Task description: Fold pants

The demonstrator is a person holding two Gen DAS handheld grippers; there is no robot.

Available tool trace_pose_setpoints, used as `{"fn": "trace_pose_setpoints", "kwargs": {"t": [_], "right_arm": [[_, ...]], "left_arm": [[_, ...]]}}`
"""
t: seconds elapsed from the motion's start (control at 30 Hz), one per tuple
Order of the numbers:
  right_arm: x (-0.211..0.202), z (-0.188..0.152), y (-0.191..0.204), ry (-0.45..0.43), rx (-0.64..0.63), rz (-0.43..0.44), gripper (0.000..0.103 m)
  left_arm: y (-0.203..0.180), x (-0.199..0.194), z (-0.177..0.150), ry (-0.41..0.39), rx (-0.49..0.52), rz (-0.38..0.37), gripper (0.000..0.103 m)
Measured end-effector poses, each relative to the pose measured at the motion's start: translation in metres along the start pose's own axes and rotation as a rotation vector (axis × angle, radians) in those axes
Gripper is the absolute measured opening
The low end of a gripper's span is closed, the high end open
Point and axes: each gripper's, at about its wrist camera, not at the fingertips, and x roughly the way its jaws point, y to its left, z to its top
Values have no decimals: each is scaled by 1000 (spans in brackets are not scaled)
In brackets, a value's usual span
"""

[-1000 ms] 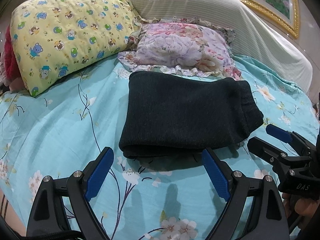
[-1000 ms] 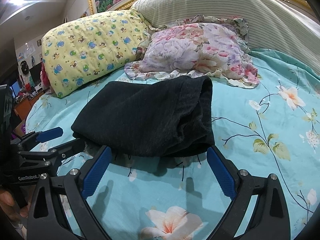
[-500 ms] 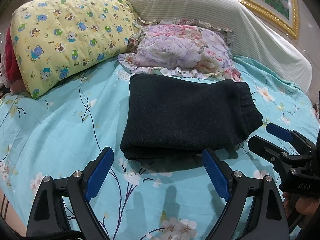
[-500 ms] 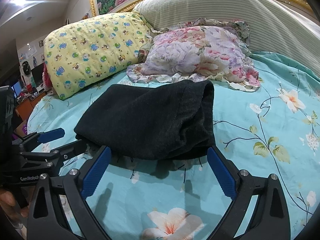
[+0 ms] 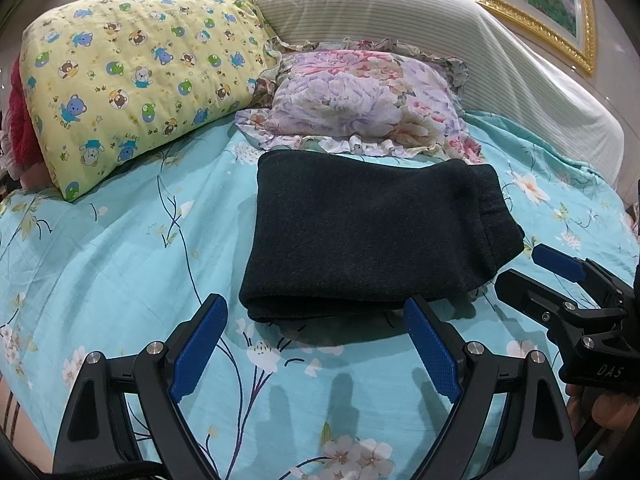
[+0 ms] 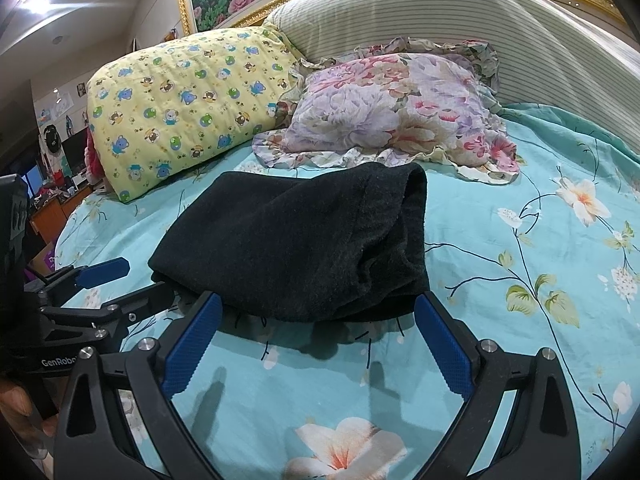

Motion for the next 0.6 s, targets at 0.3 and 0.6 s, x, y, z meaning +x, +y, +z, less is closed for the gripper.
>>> {"fn": "trace_pose_setpoints", "kwargs": {"t": [0.3,0.6], "right_arm": [[-2,7,1,-10,4,3,97],[-4,11,-5,-19,14,2,97]], "left_arm": [[-1,-1,4,-16,9,5,90],[-9,0,11,-12,31,1,90]]}}
